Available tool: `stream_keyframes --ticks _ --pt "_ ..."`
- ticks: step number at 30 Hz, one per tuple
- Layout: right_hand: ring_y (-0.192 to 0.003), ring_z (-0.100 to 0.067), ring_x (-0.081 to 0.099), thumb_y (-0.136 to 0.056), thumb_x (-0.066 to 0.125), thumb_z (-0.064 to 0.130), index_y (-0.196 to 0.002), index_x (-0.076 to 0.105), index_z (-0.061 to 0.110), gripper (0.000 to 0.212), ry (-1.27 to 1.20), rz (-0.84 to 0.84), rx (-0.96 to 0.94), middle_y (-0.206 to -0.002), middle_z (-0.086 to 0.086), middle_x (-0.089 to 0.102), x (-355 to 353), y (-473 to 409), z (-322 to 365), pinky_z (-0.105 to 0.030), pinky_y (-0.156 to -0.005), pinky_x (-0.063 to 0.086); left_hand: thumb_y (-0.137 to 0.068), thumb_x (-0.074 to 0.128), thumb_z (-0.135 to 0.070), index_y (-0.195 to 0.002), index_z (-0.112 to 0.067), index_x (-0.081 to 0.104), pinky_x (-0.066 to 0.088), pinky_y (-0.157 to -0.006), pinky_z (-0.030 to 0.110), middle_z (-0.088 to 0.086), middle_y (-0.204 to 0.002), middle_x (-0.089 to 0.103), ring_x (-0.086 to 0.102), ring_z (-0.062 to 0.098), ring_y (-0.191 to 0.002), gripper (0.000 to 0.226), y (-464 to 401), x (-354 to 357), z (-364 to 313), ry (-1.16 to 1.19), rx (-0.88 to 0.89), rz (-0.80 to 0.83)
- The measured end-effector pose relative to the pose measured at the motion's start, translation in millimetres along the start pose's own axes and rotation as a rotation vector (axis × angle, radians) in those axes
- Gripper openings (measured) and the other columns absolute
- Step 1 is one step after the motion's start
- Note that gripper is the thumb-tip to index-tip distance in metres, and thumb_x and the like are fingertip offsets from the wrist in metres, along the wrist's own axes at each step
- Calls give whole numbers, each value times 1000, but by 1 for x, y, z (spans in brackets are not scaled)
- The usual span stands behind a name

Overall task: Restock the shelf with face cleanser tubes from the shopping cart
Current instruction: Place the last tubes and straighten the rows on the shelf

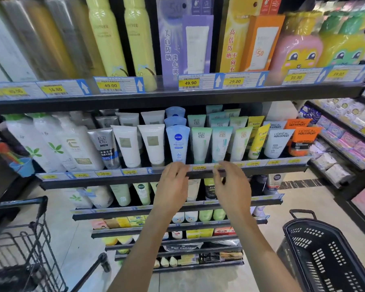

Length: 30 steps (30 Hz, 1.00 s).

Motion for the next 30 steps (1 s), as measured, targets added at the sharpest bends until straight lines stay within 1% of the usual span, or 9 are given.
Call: stream_keyframes --ticks 2,6,9,13,15,19,22,25,30 --pt "-121 -24 61 -101 61 32 -130 68 13 35 34 66 -117 -128 -4 68 9 14 3 -39 -98 52 -90 68 -1 -122 -3 65 50 -98 40 10 -120 61 55 29 -112 33 15 -15 1 -45 -30 -23" --pt "-130 -31 58 -100 63 36 -132 68 13 40 125 257 -307 -136 -9 66 39 48 20 -51 -110 47 -95 66 -17 -127 -5 63 50 -99 50 15 -126 61 56 34 -118 35 60 -40 14 -182 -169 -5" --pt "-141 -30 49 -105 51 45 -139 63 20 44 144 432 -395 -147 -6 59 60 80 42 -55 -120 35 -101 54 -34 -130 -12 61 47 -101 52 12 -131 59 52 34 -123 37 105 -62 30 -273 -373 41" --pt "-149 -26 37 -106 32 54 -150 51 28 55 147 630 -535 -157 0 49 83 121 70 -53 -125 24 -101 41 -46 -133 -17 61 44 -102 56 13 -134 60 53 37 -125 48 174 -94 41 -362 -622 96" --pt "-151 -26 34 -107 33 54 -151 50 28 55 133 705 -601 -159 0 45 93 142 86 -52 -126 21 -100 39 -49 -132 -17 62 44 -100 56 11 -133 61 54 38 -123 51 213 -111 43 -395 -743 120" --pt "-143 -30 45 -106 41 49 -146 56 25 49 99 825 -746 -151 -4 55 107 193 125 -56 -121 28 -99 35 -52 -127 -19 64 47 -99 55 9 -127 62 57 37 -117 52 291 -151 33 -461 -951 109" --pt "-135 -30 53 -102 30 57 -138 63 24 59 17 915 -808 -142 -5 62 116 234 148 -59 -116 35 -99 30 -57 -132 -21 62 45 -102 55 11 -133 61 55 39 -121 58 349 -175 25 -500 -1125 139" --pt "-141 -27 47 -99 23 62 -142 61 26 67 -42 999 -872 -147 -2 59 122 275 170 -56 -119 31 -99 31 -58 -137 -20 60 45 -103 55 13 -136 60 54 39 -124 61 401 -197 15 -519 -1271 144" --pt "-138 -30 51 -100 38 56 -136 66 21 58 -124 1106 -933 -143 -7 62 132 332 204 -51 -118 36 -98 36 -55 -126 -19 67 51 -93 49 7 -118 68 61 36 -110 55 463 -234 -2 -548 -1411 44"
Point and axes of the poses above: each hand's wrist, its own y-axis away from the middle knuckle, its own x-axis out of the palm, z = x × y, the point moved 8 cm from there along -y, towards the middle knuckle
